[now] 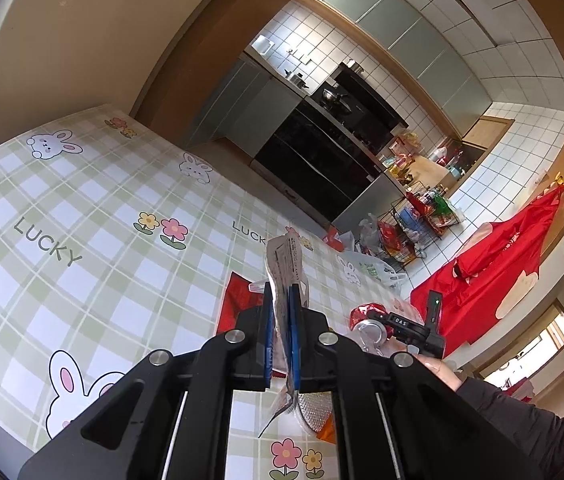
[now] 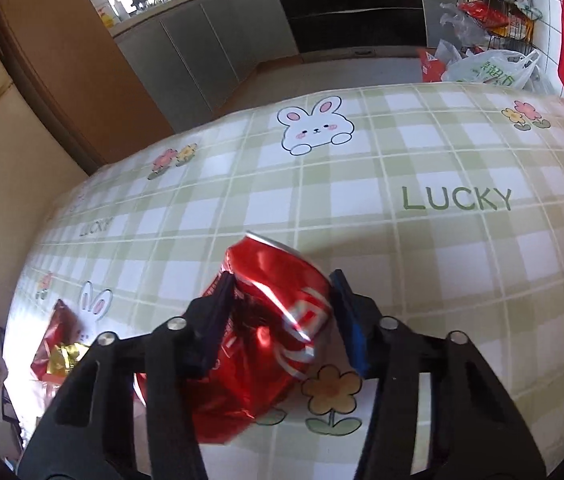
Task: Collect trash
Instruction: 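Grasp the crushed red Coca-Cola can with the right tool while the left tool holds the label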
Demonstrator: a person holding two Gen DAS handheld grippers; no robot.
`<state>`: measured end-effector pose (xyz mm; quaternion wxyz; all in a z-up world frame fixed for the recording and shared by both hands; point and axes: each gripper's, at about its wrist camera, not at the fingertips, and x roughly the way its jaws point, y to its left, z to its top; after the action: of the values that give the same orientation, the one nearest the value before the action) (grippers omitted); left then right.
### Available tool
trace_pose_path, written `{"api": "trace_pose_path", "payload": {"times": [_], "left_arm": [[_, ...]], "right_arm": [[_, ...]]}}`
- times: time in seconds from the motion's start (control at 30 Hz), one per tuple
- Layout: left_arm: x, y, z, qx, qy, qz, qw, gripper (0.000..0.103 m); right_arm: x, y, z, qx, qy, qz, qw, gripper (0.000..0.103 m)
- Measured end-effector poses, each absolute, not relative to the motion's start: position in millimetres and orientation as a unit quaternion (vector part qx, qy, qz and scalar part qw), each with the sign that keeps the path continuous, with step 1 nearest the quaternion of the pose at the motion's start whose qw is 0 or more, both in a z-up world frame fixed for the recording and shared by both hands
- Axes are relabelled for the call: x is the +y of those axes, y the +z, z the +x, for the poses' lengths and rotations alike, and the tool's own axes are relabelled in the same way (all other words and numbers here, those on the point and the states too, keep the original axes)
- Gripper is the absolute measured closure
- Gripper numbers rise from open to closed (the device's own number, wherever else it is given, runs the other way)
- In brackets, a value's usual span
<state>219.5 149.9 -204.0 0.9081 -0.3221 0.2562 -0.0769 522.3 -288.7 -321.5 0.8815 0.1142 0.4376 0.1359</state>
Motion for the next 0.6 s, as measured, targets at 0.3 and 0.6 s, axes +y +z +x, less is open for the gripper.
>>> {"api": "trace_pose_path", "payload": {"times": [0.3,0.6], "left_arm": [[145,-198,205,0.253,-0.083,-0.333,0.904,0.096],[139,-174,172,0.233,-0.088,-0.330,0.910,0.096]], "right_arm": [[-290,-278,462,0.364,0.109,0.099,0.920,0.056],[-285,-210,370,0.295,0.119,0.074,0.945,0.057]]}}
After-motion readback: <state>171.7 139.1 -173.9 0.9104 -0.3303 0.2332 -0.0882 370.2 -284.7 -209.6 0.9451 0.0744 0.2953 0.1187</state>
